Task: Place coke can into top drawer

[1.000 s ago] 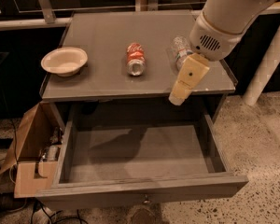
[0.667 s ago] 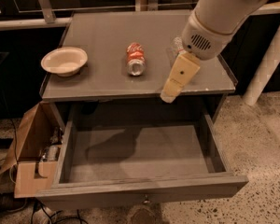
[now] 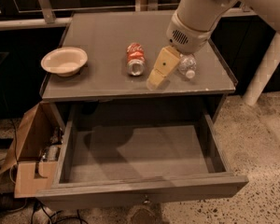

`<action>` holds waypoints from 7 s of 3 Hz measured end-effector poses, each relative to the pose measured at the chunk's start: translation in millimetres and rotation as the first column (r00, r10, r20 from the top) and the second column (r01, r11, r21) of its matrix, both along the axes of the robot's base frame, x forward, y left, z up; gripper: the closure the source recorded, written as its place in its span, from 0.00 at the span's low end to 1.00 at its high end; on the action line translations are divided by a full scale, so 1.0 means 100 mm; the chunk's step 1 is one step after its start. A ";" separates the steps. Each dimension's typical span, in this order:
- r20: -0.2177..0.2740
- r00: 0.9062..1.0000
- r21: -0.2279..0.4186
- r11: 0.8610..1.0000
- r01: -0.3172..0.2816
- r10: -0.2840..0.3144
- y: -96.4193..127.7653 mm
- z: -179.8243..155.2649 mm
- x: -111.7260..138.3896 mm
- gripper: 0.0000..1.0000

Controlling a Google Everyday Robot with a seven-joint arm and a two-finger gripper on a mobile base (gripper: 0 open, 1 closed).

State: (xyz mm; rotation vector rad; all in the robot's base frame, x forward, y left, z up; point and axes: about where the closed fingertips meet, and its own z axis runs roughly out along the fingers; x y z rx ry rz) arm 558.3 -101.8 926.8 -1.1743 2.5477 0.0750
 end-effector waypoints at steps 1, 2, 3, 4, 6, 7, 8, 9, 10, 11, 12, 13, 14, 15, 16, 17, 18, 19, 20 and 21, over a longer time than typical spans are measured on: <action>-0.003 1.000 0.002 1.000 0.007 -0.007 0.01 -0.01 0.01 0.00; -0.028 0.999 0.031 0.999 0.037 -0.036 0.16 -0.03 0.05 0.00; -0.077 0.995 0.052 0.996 0.068 -0.064 0.40 -0.07 0.16 0.00; -0.116 0.990 0.047 0.995 0.085 -0.079 0.53 -0.10 0.30 0.00; -0.122 0.988 0.097 0.990 0.102 -0.090 0.67 -0.07 0.39 0.00; -0.146 0.981 0.126 0.981 0.147 -0.128 0.85 -0.04 0.63 0.00; -0.159 0.972 0.142 0.970 0.195 -0.172 0.99 -0.01 0.88 0.00; -0.150 0.974 0.152 0.969 0.193 -0.170 1.00 0.01 0.91 0.00; -0.150 0.974 0.152 0.969 0.193 -0.170 1.01 0.01 0.91 0.00; -0.179 0.965 0.173 0.960 0.220 -0.189 1.23 0.02 1.34 0.00; -0.164 0.968 0.189 0.957 0.219 -0.189 1.26 0.04 1.40 0.00; -0.199 0.958 0.180 0.954 0.241 -0.205 1.21 -0.14 1.49 0.00; -0.234 0.940 0.138 0.948 0.286 -0.249 1.03 -0.45 1.63 0.00; -0.257 0.922 0.100 0.941 0.323 -0.289 0.83 -0.72 1.71 0.00; -0.249 0.924 0.109 0.939 0.325 -0.291 0.85 -0.76 1.77 0.15; -0.241 0.926 0.120 0.938 0.325 -0.290 0.89 -0.79 1.82 0.46; -0.241 0.926 0.120 0.938 0.325 -0.290 0.89 -0.79 1.82 0.69; -0.241 0.926 0.120 0.938 0.325 -0.290 0.89 -0.79 1.82 0.92; -0.239 0.929 0.126 0.940 0.318 -0.282 0.90 -0.79 1.82 1.00; -0.232 0.940 0.151 0.945 0.290 -0.251 0.97 -0.77 1.83 1.00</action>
Offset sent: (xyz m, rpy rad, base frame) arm 0.0119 0.0496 -0.0046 0.0993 0.0824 -0.1080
